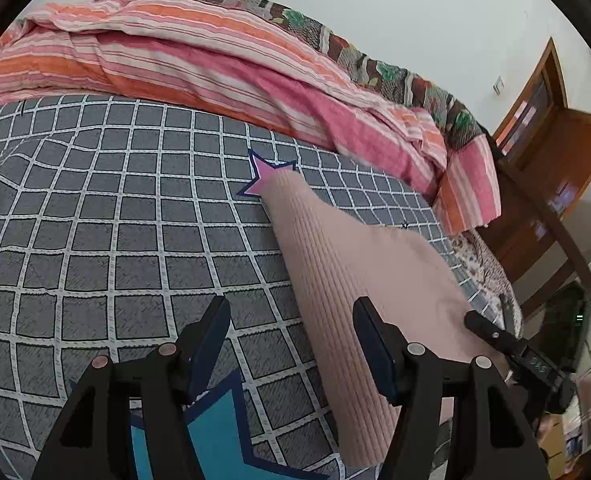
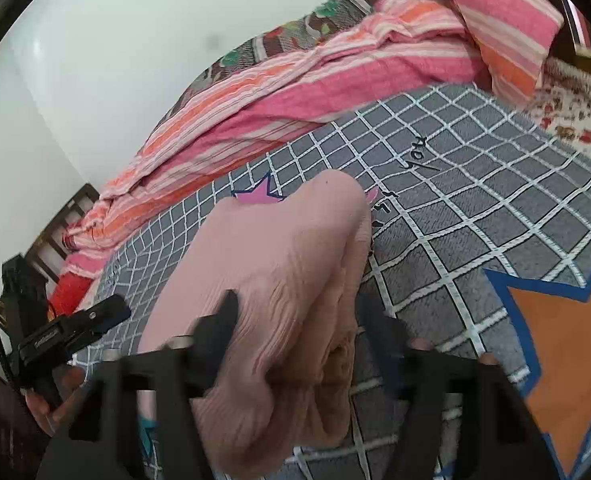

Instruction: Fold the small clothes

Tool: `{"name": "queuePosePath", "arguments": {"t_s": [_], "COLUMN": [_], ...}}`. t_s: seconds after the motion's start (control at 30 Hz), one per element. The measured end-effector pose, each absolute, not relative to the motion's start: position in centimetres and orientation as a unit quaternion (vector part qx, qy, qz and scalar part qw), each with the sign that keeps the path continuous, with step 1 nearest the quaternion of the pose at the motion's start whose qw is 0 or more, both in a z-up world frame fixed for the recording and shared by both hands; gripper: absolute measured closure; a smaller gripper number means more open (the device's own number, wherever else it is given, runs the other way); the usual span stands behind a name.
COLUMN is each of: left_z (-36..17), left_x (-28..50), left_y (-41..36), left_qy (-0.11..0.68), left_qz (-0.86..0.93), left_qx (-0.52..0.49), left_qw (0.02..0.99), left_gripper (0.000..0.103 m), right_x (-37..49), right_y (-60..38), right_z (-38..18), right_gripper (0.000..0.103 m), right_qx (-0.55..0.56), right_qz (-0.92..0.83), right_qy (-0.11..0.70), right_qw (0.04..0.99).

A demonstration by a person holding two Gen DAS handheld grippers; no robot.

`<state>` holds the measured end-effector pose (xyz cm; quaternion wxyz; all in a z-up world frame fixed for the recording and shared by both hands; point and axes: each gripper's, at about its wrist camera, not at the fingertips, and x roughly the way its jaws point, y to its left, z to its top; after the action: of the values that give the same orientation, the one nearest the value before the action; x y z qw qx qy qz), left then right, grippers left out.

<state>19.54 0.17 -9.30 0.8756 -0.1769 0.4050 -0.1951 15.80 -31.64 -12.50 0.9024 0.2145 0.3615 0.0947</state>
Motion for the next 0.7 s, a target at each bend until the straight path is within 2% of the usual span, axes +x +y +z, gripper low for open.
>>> {"name": "queuePosePath", "arguments": {"t_s": [0.13, 0.23, 0.37, 0.53, 0.6, 0.7], "left_z": [-9.3, -9.3, -9.7, -10.0, -10.0, -10.0], "left_x": [19.5, 19.3, 19.0, 18.6, 18.5, 18.4], "left_y": [0.9, 1.3, 2.4, 3.7, 4.1, 4.7], "left_qy": [0.406, 0.406, 0.408, 0.406, 0.405, 0.403], "left_qz": [-0.197, -0.192, -0.187, -0.187, -0.185, -0.182], "left_qx": [-0.185, -0.185, -0.195, -0.220, -0.224, -0.225], "left_qw": [0.873, 0.874, 0.872, 0.867, 0.867, 0.868], "left_gripper": [0.042, 0.042, 0.042, 0.042, 0.042, 0.042], "right_x": [18.8, 20.0, 21.2, 21.8, 21.4, 21.0], "right_y": [-32.1, -32.6, -32.2, -31.7, -31.6, -30.7], "right_z": [-14.9, -16.2, -16.6, -16.5, -15.8, -13.5], "right_gripper": [0.033, 0.031, 0.031, 0.058, 0.064, 0.066], "right_qx": [0.253, 0.293, 0.292, 0.295, 0.294, 0.272], "right_qz": [0.109, 0.128, 0.139, 0.155, 0.157, 0.152], "right_qy": [0.407, 0.415, 0.424, 0.432, 0.428, 0.418], "right_qw": [0.871, 0.852, 0.846, 0.838, 0.840, 0.853]}}
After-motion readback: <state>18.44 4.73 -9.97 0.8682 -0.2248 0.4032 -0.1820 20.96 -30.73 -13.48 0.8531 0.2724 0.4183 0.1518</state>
